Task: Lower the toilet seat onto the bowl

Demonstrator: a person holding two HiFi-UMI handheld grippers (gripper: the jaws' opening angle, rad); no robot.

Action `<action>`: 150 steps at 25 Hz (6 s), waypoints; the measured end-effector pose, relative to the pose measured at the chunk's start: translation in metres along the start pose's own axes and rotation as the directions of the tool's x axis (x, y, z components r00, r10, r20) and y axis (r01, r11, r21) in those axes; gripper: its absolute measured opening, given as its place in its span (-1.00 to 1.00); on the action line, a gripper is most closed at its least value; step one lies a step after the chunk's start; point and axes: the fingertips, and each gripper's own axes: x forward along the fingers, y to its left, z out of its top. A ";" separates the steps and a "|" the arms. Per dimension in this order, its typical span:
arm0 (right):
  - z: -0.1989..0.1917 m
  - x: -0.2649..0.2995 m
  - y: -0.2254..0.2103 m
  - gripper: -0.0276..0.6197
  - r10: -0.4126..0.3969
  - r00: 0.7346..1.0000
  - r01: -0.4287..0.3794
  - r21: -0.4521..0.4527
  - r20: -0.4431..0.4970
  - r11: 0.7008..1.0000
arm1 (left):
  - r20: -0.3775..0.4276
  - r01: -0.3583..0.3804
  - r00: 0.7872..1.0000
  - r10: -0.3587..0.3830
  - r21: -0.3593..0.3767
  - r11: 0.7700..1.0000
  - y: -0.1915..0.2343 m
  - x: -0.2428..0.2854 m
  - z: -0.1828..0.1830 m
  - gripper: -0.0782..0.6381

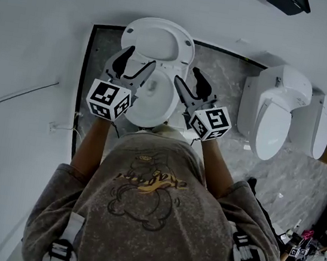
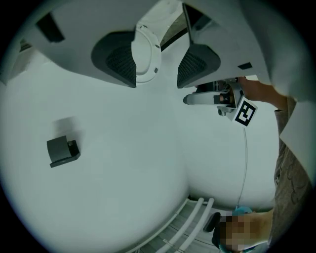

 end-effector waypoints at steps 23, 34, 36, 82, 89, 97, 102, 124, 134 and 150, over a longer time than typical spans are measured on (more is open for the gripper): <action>-0.071 0.180 -0.125 -0.12 0.012 0.973 -0.041 -0.122 -0.231 0.992 | -0.230 0.020 0.973 0.026 0.195 0.981 0.112 0.168 -0.086 0.05; -0.083 0.196 -0.131 -0.12 0.030 0.964 -0.068 -0.136 -0.264 0.988 | -0.272 0.045 0.962 0.016 0.217 0.975 0.122 0.192 -0.103 0.05; -0.083 0.195 -0.130 -0.12 0.027 0.965 -0.064 -0.132 -0.260 0.989 | -0.275 0.047 0.961 0.019 0.233 0.971 0.120 0.191 -0.104 0.05; -0.193 0.032 0.039 -0.12 0.054 0.924 -0.110 -0.127 -0.377 0.986 | -0.287 0.066 0.957 -0.029 0.118 0.991 -0.004 -0.018 -0.205 0.03; -0.237 0.000 0.066 -0.12 0.097 0.902 -0.140 -0.072 -0.420 0.988 | -0.358 0.052 0.934 -0.011 0.107 0.993 -0.028 -0.052 -0.252 0.03; -0.286 -0.022 0.094 -0.12 0.139 0.878 -0.152 0.009 -0.458 0.988 | -0.395 0.038 0.919 -0.011 0.060 0.997 -0.041 -0.087 -0.305 0.03; -0.324 -0.032 0.102 -0.12 0.161 0.853 -0.137 0.085 -0.497 0.987 | -0.452 0.051 0.891 -0.038 0.018 0.999 -0.049 -0.102 -0.346 0.03; -0.540 -0.046 0.106 -0.12 0.208 0.687 -0.077 0.215 -0.697 0.974 | -0.665 0.011 0.738 -0.114 -0.157 0.987 -0.059 -0.121 -0.569 0.03; -0.599 -0.035 0.089 -0.12 0.190 0.660 -0.044 0.215 -0.727 0.976 | -0.693 -0.042 0.715 -0.097 -0.181 0.983 -0.050 -0.106 -0.632 0.03; -0.372 -0.003 0.071 -0.21 0.130 0.831 -0.049 0.161 -0.542 0.986 | -0.461 -0.095 0.887 -0.024 -0.233 0.968 -0.017 -0.072 -0.397 0.02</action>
